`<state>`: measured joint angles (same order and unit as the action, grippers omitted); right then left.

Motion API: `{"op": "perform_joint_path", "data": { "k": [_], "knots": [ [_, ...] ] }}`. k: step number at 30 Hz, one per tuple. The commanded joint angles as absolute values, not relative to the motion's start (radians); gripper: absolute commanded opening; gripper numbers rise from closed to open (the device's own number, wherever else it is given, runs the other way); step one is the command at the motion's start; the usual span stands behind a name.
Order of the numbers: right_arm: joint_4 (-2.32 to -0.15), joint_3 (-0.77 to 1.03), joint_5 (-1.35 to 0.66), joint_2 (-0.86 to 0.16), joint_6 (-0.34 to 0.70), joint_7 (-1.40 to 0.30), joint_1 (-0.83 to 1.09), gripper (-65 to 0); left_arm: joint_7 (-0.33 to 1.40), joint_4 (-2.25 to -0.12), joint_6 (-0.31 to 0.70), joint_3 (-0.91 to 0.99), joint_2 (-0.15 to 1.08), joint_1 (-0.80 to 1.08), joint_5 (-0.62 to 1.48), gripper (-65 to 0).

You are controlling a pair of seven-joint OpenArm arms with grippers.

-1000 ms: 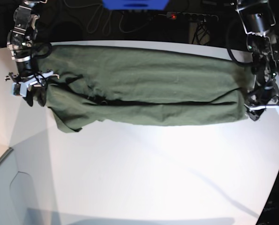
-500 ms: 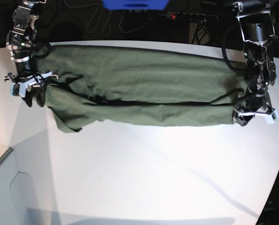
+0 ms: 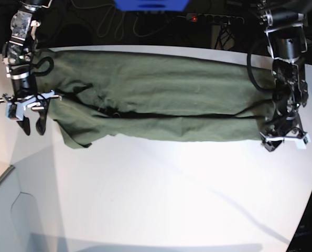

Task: Layout the t-shirt on the table in an organized manner, then fold the t-shirt properly
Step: 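Open both grippers and move them to the folded shirt's lower edge, then grasp the lower edge with both grippers and fold it over again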

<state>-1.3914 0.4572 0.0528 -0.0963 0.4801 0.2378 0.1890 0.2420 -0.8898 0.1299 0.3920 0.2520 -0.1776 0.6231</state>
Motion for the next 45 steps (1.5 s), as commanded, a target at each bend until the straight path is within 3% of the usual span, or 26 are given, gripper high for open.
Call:
{"op": "perform_joint_path", "data": {
  "k": [1,6,12,15,20,26,33,45],
  "knots": [
    [-1.406,0.456,0.041,-0.105,0.486,0.266,0.159,-38.8,0.225,-0.878,0.139,0.394,0.265,-0.193,0.628,-36.8],
    [-1.406,0.455,0.041,-0.107,0.489,0.16,0.094,-38.7,0.223,-0.791,0.139,0.394,0.266,-0.223,0.628,-49.7],
    [-1.406,0.453,0.041,-0.12,0.489,0.048,0.018,-38.7,0.225,-0.789,0.14,0.394,0.265,-0.222,0.628,-56.9],
    [-1.405,0.433,0.041,-0.122,0.489,-0.01,-0.028,-38.7,0.225,-0.789,0.14,0.394,0.265,-0.222,0.63,-65.0],
    [-1.357,0.28,0.042,-0.206,0.489,-0.252,-0.122,-38.4,0.225,-0.797,0.14,0.394,0.265,-0.225,0.636,-65.0],
    [-1.268,0.134,0.041,-0.274,0.489,-0.47,-0.231,-30.2,0.225,-0.886,0.14,0.394,0.263,-0.219,0.63,-65.0],
    [-1.213,0.033,0.041,-0.286,0.544,-0.515,-0.243,-28.9,0.225,-0.892,0.14,0.394,0.263,-0.219,0.63,-65.0],
    [-1.107,0.022,0.041,-0.283,0.57,-0.513,-0.26,-29.9,0.225,-0.892,0.14,0.394,0.263,-0.219,0.63,-65.0]
  ]
}}
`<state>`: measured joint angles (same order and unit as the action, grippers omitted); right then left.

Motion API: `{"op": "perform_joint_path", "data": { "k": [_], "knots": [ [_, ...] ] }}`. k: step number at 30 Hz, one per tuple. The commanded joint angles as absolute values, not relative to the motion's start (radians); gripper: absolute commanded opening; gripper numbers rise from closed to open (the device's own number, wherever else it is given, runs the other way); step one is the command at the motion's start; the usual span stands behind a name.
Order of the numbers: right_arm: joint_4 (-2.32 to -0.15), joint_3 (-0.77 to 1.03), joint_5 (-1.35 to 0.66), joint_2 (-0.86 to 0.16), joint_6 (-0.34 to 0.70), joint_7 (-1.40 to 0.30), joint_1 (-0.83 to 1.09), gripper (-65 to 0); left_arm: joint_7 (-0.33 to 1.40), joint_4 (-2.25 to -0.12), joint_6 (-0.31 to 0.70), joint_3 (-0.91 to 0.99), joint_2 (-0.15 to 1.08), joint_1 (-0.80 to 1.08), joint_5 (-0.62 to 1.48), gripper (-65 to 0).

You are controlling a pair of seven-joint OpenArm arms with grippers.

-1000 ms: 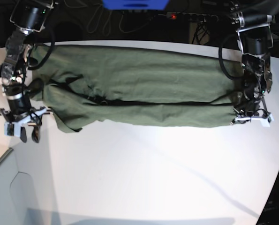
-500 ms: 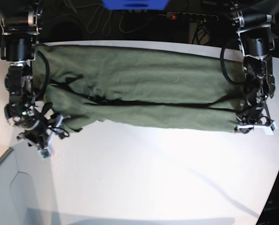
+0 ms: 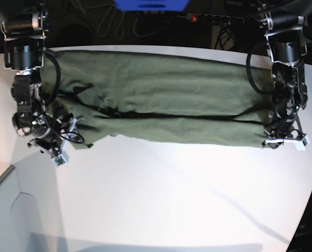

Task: Layout the t-shirt on the table in an organized manner, then fold the t-shirt properly
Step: 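Grasp the lower edge with both grippers and fold it over again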

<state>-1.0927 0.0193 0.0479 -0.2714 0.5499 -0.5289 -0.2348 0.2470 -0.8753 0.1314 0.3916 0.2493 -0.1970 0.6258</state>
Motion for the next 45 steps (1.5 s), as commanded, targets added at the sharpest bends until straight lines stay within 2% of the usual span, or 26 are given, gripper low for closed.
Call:
{"op": "perform_joint_path", "data": {
  "k": [1,3,6,10,11,23,29,35,45],
  "knots": [
    [-1.089,0.022,0.041,-0.283,0.599,-0.513,-0.265,-31.2,0.225,-0.892,0.14,0.394,0.263,-0.219,0.63,-65.0],
    [-1.044,0.022,0.041,-0.282,0.644,-0.507,-0.285,-35.6,0.225,-0.892,0.14,0.394,0.263,-0.219,0.63,-65.0],
    [-0.997,0.025,0.041,-0.282,0.654,-0.504,-0.298,-44.3,0.225,-0.892,0.14,0.394,0.263,-0.219,0.63,-65.0],
    [-0.997,0.028,0.041,-0.282,0.653,-0.493,-0.309,-63.4,0.225,-0.892,0.14,0.394,0.263,-0.22,0.63,-65.0],
    [-0.997,0.03,0.041,-0.282,0.651,-0.486,-0.315,-65.0,0.225,-0.892,0.14,0.394,0.263,-0.222,0.63,-65.0],
    [-1.125,0.033,0.038,-0.282,0.65,-0.469,-0.394,-65.0,0.225,-1.0,0.14,0.394,0.263,-0.275,0.63,-65.0],
    [-1.168,0.101,0.038,-0.266,0.65,-0.341,-0.384,-65.0,0.217,-1.024,0.14,0.317,0.269,-0.302,0.633,-65.0],
    [-1.236,0.24,0.039,-0.225,0.65,-0.285,-0.314,-65.0,0.217,-1.055,0.14,0.317,0.265,-0.292,0.638,-65.0],
    [-1.466,0.249,0.039,-0.185,0.65,-0.283,-0.048,-65.0,0.213,-1.139,0.14,0.32,0.268,-0.177,0.639,-65.0]
  ]
}}
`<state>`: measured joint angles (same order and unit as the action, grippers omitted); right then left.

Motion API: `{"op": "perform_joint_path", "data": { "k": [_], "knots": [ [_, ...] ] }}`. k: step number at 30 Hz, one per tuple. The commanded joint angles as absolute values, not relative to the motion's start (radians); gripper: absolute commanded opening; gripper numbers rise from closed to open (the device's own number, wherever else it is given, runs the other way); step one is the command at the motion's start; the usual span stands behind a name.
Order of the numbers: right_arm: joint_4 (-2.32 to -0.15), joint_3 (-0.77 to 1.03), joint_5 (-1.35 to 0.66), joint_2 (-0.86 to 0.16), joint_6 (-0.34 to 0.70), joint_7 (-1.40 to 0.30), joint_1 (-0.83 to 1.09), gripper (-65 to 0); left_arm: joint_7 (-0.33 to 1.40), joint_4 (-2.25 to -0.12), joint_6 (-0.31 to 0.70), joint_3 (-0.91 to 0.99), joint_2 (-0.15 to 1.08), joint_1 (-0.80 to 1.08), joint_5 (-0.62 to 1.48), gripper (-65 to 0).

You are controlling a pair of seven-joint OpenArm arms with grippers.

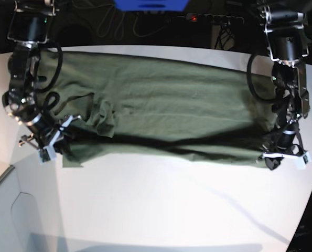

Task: Layout the t-shirt on the table in an organized manner, then fold the t-shirt properly
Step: 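Grasp the lower edge with both grippers and fold it over again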

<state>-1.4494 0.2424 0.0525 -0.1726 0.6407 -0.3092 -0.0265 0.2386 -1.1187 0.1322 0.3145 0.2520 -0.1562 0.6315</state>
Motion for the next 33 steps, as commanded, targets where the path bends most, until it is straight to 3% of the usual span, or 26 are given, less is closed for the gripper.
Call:
{"op": "perform_joint_path", "data": {
  "k": [1,13,33],
  "knots": [
    [-1.494,0.249,0.039,-0.174,0.65,-0.283,-0.024,-65.0,0.213,-1.148,0.14,0.32,0.268,-0.165,0.639,-65.0],
    [-1.781,0.249,0.041,-0.124,0.65,-0.286,0.236,-65.0,-0.015,-1.216,0.14,0.32,0.265,-0.004,0.639,-65.0],
    [-1.791,0.311,0.039,-0.093,0.656,-0.285,0.414,-65.0,-0.191,-1.225,0.142,0.314,0.265,0.108,0.63,-65.0]
  ]
}}
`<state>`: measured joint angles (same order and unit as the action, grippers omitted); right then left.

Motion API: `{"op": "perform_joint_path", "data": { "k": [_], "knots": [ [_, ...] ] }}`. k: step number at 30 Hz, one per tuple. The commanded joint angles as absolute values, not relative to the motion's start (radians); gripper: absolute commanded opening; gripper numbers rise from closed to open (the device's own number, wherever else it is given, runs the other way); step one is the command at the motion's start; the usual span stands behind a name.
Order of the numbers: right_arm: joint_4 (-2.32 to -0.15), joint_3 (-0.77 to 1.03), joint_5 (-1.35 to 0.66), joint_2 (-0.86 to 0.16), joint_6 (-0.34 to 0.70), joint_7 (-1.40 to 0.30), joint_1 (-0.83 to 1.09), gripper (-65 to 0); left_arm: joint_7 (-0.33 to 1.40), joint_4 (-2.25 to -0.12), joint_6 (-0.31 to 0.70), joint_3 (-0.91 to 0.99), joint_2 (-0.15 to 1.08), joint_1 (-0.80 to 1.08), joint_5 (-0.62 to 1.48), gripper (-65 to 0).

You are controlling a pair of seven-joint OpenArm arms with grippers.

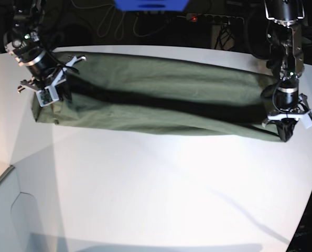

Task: Layout the t-shirt on the table in an organized manner, then fold the t-shirt properly
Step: 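Grasp the lower edge with both grippers and fold it over again, then hold the folded strip ends with both grippers and straighten it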

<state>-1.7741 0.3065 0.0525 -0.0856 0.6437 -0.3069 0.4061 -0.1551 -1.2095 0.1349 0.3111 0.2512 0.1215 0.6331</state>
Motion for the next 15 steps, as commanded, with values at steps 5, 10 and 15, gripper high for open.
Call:
{"op": "perform_joint_path", "data": {
  "k": [5,10,15],
  "knots": [
    [-1.758,0.309,0.039,-0.093,0.657,-0.285,0.415,-65.0,-0.191,-1.224,0.142,0.314,0.265,0.119,0.63,-65.0],
    [-1.699,0.309,0.039,-0.093,0.657,-0.283,0.415,-65.0,-0.188,-1.208,0.142,0.312,0.265,0.124,0.63,-65.0],
    [-1.692,0.309,0.038,-0.093,0.657,-0.283,0.41,-65.0,-0.188,-1.156,0.142,0.312,0.265,0.128,0.638,-65.0]
  ]
}}
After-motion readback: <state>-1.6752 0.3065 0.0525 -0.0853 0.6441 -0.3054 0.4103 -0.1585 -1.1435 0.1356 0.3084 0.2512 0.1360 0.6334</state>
